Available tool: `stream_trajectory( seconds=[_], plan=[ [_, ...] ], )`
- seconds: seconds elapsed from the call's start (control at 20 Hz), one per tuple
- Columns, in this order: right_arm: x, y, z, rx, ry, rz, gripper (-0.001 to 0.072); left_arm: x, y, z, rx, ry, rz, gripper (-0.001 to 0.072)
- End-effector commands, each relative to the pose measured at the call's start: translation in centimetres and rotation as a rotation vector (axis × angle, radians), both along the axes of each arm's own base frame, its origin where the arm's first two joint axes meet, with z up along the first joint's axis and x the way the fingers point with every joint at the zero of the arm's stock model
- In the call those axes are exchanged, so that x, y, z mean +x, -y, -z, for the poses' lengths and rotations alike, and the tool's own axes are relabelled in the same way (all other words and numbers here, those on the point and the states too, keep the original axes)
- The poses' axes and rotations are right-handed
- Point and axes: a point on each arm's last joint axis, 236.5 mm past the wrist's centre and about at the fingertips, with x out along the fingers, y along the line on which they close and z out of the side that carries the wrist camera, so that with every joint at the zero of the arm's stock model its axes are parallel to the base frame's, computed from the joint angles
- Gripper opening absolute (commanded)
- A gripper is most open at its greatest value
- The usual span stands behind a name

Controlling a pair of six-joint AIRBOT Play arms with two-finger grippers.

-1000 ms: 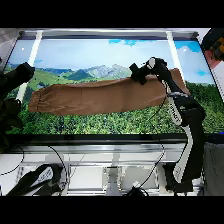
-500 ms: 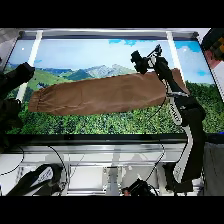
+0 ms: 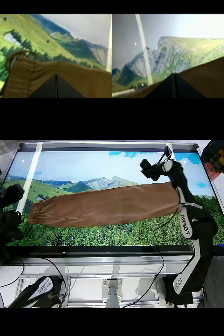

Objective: Fold the clothes and pants, and hang the long-sleeved shirts on hangers.

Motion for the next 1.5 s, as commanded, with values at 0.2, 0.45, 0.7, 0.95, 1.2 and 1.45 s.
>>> stream_trajectory(
  seconds=[0.2, 0.45, 0.7, 0.95, 1.2, 1.45],
  plan=[
    [-9.1, -6.4, -9.4, 0.423, 0.036, -0.555, 0.0013, -4.5, -6.0, 7.5, -0.058, -0.237, -0.013, 0.0172],
    [-8.2, -6.5, -9.8, 0.445, 0.048, -0.508, 0.0385, -3.0, -7.1, 9.4, -0.149, -0.221, -0.098, 0.0646],
    [-8.6, -7.5, -9.8, 0.463, 0.019, -0.512, 0.0665, -2.6, -5.7, 10.7, -0.218, -0.265, -0.001, 0.0608],
    [-8.8, -7.6, -9.8, 0.463, 0.015, -0.518, 0.0665, -2.3, -5.0, 13.1, -0.340, -0.395, 0.129, 0.0609],
    [-8.9, -7.6, -9.8, 0.463, 0.014, -0.519, 0.0665, -0.7, -6.0, 14.5, -0.352, -0.399, 0.127, 0.0610],
    [-8.9, -7.6, -9.8, 0.466, 0.012, -0.518, 0.0665, 1.4, -7.3, 15.6, -0.307, -0.368, 0.084, 0.0610]
  ],
)
